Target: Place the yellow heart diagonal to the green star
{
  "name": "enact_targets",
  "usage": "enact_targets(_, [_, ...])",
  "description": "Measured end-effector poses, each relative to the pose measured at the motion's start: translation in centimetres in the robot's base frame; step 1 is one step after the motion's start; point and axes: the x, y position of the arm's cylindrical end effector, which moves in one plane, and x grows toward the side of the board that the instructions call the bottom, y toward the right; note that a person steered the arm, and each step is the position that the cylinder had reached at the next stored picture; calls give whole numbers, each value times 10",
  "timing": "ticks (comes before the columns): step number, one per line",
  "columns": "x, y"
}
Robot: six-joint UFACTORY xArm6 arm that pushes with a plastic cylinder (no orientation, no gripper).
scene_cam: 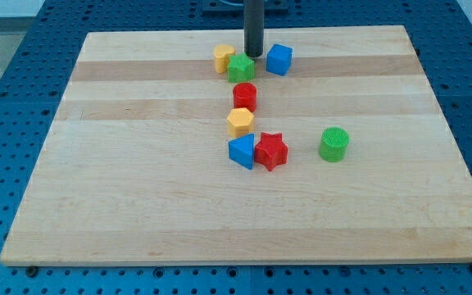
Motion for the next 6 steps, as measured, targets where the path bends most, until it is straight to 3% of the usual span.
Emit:
enact_targets(4, [11, -81])
enact_targets(6, [67, -150])
